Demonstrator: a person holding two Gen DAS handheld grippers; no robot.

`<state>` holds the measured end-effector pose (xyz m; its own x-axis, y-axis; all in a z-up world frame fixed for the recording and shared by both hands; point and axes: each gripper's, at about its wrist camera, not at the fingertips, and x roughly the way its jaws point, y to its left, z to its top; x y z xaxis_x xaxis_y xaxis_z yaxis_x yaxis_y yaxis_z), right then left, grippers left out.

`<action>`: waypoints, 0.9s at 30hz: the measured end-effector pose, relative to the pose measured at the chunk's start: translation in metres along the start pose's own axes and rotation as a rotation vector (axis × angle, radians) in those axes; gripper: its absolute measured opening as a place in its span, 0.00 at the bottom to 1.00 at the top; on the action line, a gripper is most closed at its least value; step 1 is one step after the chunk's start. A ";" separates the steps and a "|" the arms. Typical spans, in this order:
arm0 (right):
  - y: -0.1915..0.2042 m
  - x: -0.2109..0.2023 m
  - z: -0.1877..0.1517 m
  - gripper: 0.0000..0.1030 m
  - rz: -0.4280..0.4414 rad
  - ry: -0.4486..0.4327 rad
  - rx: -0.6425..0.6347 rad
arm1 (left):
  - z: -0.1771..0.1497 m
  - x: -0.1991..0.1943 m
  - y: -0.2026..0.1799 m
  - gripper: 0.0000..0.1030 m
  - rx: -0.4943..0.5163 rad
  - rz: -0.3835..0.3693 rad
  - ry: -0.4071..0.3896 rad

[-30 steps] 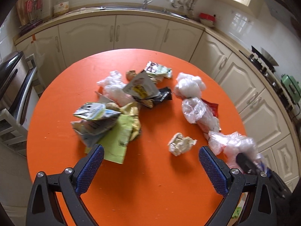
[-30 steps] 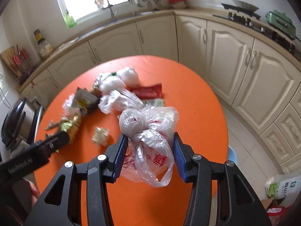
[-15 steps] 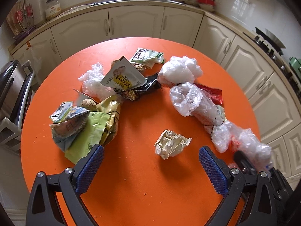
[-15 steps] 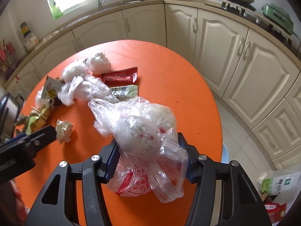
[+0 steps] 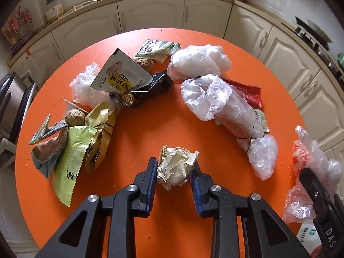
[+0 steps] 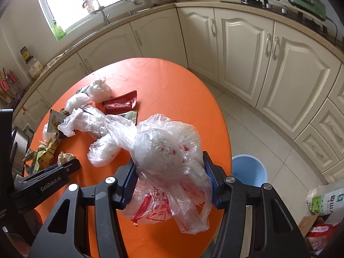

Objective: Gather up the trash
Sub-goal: 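Carry both held items over the blue bucket and open the left tool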

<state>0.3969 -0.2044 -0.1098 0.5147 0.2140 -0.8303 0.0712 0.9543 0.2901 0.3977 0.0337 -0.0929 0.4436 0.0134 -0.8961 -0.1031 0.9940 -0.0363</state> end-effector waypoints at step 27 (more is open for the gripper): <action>-0.133 -0.105 -0.042 0.54 -0.122 -0.132 0.234 | -0.065 -0.070 -0.154 0.24 0.316 -0.151 -0.084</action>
<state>0.2975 -0.3452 -0.0814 0.5958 0.0574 -0.8011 0.3265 0.8940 0.3069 0.3245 -0.1271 -0.0532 0.5059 -0.1408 -0.8511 0.2441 0.9696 -0.0153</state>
